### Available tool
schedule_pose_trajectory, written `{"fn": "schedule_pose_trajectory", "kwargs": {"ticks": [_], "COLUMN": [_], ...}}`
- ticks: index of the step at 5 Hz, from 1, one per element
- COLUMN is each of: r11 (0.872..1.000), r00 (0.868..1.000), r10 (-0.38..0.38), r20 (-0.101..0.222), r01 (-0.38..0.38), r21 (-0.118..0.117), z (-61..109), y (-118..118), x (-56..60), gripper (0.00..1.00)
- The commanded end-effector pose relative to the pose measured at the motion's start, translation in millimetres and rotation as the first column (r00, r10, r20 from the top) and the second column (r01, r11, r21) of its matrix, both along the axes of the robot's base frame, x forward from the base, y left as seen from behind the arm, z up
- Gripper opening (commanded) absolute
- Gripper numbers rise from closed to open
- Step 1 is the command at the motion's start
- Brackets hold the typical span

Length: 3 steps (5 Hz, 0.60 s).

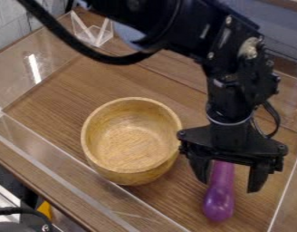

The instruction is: Put the purple eggplant in the brown bowl

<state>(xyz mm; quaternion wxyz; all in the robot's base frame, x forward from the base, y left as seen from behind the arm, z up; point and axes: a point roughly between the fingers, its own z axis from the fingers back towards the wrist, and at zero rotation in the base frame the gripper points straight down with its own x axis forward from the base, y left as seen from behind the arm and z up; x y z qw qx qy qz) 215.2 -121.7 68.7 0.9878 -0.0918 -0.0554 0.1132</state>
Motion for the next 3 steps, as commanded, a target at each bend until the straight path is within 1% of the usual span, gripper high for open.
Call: {"fn": "schedule_pose_trajectory", "kwargs": {"ticks": [1, 3], "r11": [1.000, 1.000], "r00": [1.000, 1.000], "r10": [-0.006, -0.008], "r20": [0.022, 0.022], "r01": [0.007, 0.009], "r21": [-0.016, -0.026], "z": [8.3, 9.7], "y": [-5.4, -7.1], "x": [0.6, 0.0], "gripper": [1.00, 1.00]}}
